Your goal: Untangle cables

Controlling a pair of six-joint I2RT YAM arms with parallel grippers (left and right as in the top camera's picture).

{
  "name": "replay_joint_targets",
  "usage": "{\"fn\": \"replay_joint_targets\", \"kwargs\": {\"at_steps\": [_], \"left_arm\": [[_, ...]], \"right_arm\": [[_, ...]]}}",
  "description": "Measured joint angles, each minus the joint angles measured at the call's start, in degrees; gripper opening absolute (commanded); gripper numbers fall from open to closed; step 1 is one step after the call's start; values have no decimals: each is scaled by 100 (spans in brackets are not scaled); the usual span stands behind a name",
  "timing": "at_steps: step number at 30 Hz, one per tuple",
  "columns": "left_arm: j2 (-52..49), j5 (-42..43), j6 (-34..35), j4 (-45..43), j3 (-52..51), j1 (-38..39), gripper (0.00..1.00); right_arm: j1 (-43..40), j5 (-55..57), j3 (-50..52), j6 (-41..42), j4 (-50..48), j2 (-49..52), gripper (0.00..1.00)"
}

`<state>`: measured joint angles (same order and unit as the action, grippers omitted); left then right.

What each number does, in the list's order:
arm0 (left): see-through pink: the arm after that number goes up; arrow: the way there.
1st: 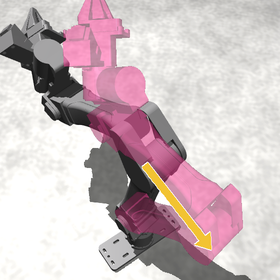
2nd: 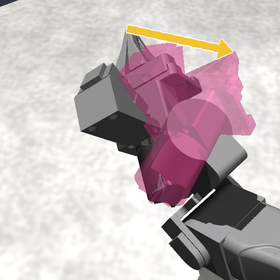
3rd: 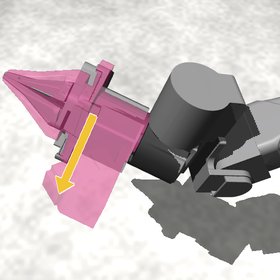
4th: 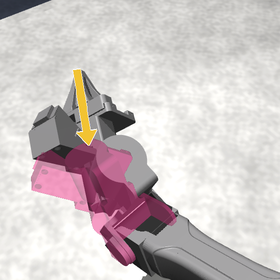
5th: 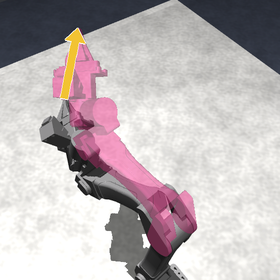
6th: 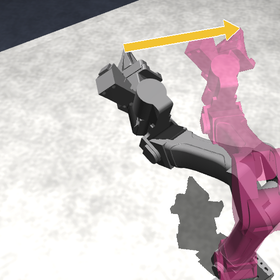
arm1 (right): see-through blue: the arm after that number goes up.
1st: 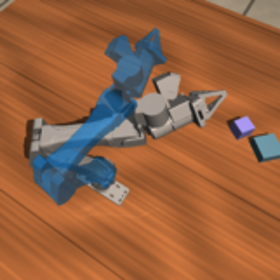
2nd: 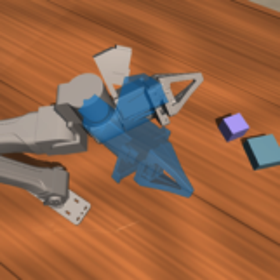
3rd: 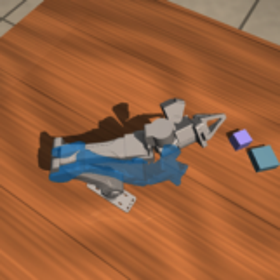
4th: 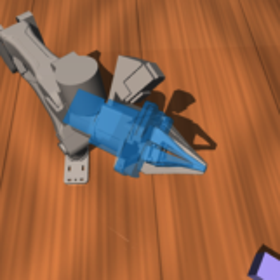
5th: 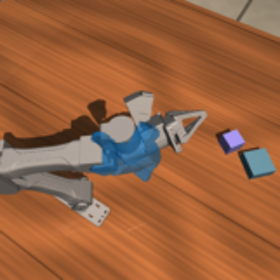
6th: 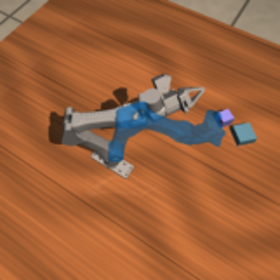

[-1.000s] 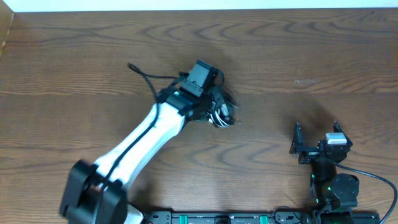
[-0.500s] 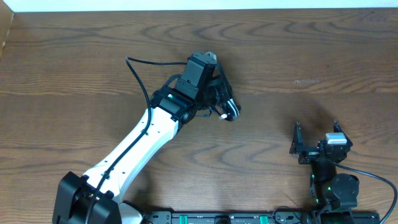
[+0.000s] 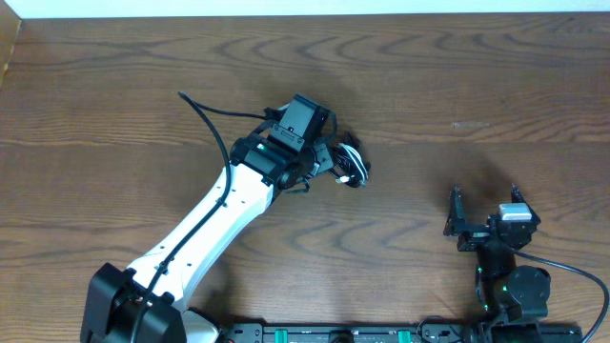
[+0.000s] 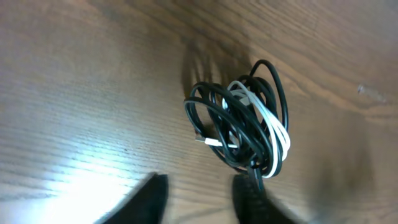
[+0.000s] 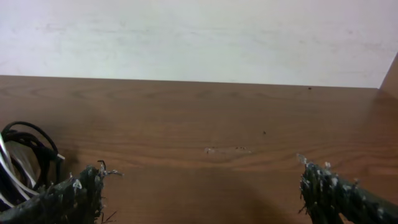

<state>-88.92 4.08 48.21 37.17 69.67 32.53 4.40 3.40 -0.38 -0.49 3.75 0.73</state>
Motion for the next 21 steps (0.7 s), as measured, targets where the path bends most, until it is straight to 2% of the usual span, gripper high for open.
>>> {"fn": "replay_joint_targets", "kwargs": {"at_steps": [2,16,18,20,21], "left_arm": [[-39,-20,85,-15,0,7,73],[-1191,461,382,-981,0,59,72],[-1226,503,455,-1012,0,57,64],[-1263,527,501,-1040,0,59,50],[-1276,540,509,-1045,0,59,50]], "right_arm": [[0,0,0,-2,0,0,99],[0,0,0,0,0,0,99],[0,0,0,0,0,0,99],[0,0,0,0,0,0,99],[0,0,0,-2,0,0,99]]}}
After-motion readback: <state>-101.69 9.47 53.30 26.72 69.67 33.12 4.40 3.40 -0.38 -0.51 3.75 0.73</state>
